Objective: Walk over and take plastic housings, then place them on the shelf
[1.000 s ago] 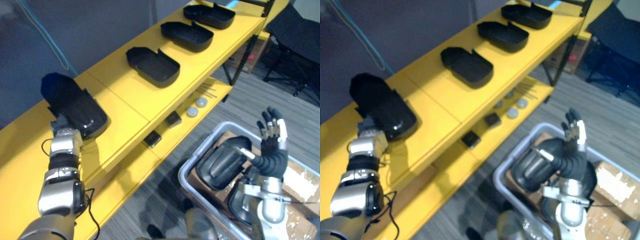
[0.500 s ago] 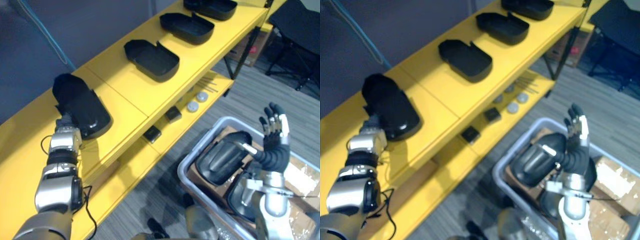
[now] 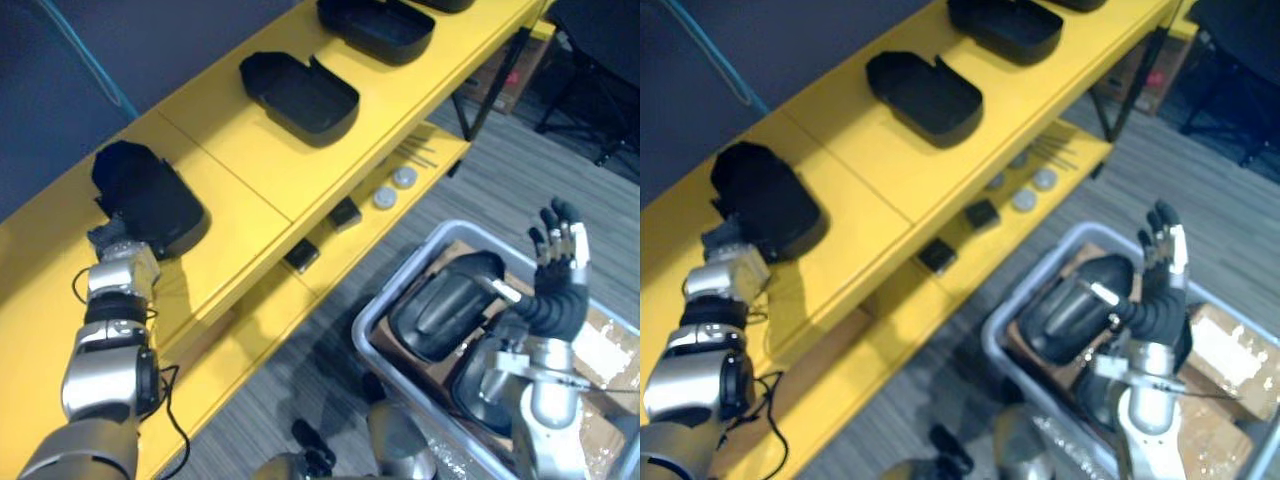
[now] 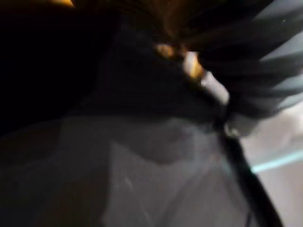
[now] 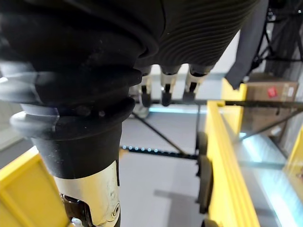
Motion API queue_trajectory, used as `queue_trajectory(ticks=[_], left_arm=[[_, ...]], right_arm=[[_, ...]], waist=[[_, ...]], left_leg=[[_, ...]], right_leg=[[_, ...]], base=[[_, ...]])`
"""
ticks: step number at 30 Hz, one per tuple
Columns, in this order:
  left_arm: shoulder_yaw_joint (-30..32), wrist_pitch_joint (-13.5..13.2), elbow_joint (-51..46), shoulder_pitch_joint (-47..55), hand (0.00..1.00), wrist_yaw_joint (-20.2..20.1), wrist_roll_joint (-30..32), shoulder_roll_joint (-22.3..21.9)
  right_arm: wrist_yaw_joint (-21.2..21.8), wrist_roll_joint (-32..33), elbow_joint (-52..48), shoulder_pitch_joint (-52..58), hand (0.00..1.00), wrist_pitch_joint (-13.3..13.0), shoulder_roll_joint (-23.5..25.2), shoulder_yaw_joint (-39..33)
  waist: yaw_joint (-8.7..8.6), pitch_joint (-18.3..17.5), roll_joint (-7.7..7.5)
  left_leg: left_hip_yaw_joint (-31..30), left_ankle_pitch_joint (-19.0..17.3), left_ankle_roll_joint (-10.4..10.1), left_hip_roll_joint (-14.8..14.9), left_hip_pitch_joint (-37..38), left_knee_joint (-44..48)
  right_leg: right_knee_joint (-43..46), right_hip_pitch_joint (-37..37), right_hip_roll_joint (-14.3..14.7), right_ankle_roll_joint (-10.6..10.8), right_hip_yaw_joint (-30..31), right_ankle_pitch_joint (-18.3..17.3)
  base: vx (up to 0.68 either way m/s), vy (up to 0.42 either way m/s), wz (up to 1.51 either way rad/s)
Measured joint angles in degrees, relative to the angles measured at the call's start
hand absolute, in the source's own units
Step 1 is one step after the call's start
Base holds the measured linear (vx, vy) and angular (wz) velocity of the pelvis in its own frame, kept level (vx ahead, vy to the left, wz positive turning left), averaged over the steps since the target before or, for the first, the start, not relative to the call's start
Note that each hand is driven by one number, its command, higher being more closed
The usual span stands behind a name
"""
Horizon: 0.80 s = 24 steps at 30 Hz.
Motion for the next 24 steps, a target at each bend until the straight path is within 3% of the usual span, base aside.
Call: queue_trajectory(ticks=[9, 15, 19, 24], left_arm=[[-0.1, -2.4, 0.0, -0.6, 0.00, 1.2, -0.7, 0.0], [-2.3, -6.6, 0.4, -0.6, 0.00, 1.2, -6.2, 0.1], [-4.2, -10.9, 0.0, 0.5, 0.00, 0.9, -8.4, 0.0], [-5.7, -15.6, -11.1, 10.5, 0.00, 0.5, -9.6, -1.2]], right_arm=[[-0.1, 0.0, 0.0, 0.1, 0.00, -0.2, 0.0, -0.1], [1.5, 0.0, 0.0, 0.1, 0.00, -1.2, 0.1, -0.1], [2.5, -1.4, 0.0, 0.0, 0.00, -2.6, 0.1, -0.1], [3.4, -4.6, 0.0, 0.0, 0.00, -4.2, 0.0, 0.1]], waist=[[-0.07, 0.8, -0.12], [0.00, 0.9, -0.28], [0.10, 0.9, -0.43], [0.38, 0.8, -0.57]], left_leg=[[0.1, -0.4, 0.1, 0.1, -0.3, 0.6], [-0.1, -0.4, 0.1, 0.1, 0.3, 0.6], [-0.1, -0.5, 0.1, 0.1, 0.6, 0.5], [-0.6, -0.4, 0.2, 0.1, 1.7, 0.0]], right_leg=[[-0.3, 0.0, -0.1, 0.1, 0.2, 0.2], [-0.6, 0.9, -0.1, 0.1, 0.0, 0.2], [-1.1, 1.4, -0.1, 0.2, 0.0, 0.4], [-2.8, 3.4, -0.1, 0.5, -0.7, 1.0]], base=[[0.00, 0.000, 0.00], [0.00, 0.000, 0.00], [0.00, 0.000, 0.00], [0.00, -0.005, 0.04]])
